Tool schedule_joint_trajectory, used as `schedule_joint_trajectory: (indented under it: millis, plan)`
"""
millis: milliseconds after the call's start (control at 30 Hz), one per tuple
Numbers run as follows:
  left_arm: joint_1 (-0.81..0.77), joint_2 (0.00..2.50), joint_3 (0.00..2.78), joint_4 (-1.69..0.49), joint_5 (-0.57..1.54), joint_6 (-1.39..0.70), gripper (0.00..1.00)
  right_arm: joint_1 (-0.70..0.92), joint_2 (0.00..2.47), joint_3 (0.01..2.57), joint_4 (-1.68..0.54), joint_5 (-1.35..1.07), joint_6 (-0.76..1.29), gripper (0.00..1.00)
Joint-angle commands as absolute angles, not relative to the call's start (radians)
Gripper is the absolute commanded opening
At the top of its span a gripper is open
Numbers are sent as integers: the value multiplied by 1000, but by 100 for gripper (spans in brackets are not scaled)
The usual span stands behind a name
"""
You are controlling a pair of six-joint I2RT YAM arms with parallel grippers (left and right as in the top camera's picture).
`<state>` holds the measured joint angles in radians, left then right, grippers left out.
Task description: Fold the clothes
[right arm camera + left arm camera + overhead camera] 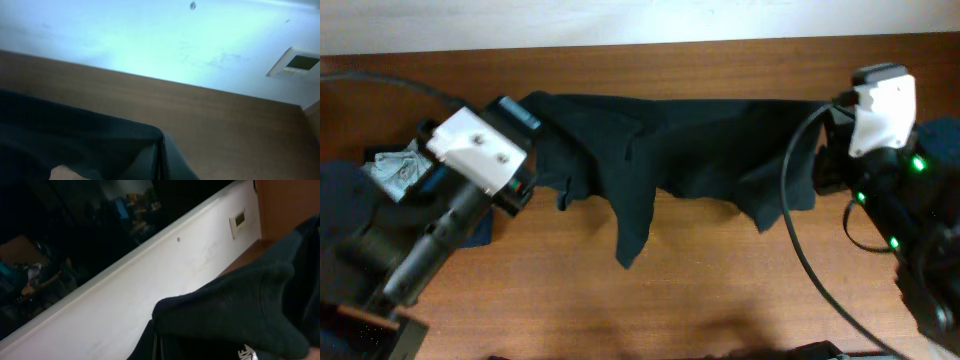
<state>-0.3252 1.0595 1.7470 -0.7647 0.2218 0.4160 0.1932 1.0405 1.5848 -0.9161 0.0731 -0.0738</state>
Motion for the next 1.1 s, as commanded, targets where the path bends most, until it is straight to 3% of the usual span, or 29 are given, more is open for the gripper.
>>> schedule_joint_trajectory:
  millis: [0,300,567,600,633,667,700,800,833,900,1000,1067]
  plan:
    - [-324,1025,1773,-756,199,326,0,196,991,1589,-915,124,-42,4]
    - [-324,1153,1773,-800,11,250,0,196,1055,1589,-985,79,-16,4]
    - [-315,1507,1773,-685,-110,249,1,195,1358,1588,-910,173,-18,5]
    - [-308,1563,1773,-642,-129,258,1,194,1405,1588,-867,221,-21,20]
    - [-300,1610,1773,-603,-144,264,7,194,1455,1588,-819,277,-22,42]
    - [-288,1665,1773,-560,-175,263,20,189,1512,1589,-773,342,-21,65]
    - [-278,1702,1775,-542,-196,262,32,186,1541,1589,-758,366,-21,69]
    - [-256,1777,1789,-607,-234,262,48,168,1607,1593,-805,371,-15,75]
    - [-252,1781,1789,-633,-233,262,64,162,1612,1593,-831,370,-6,76]
    - [-249,1782,1789,-680,-234,262,83,149,1614,1593,-868,364,57,79]
    - [-248,1771,1789,-736,-233,262,96,130,1600,1594,-915,275,69,83]
    - [-248,1767,1789,-776,-233,262,98,118,1598,1593,-960,207,69,86]
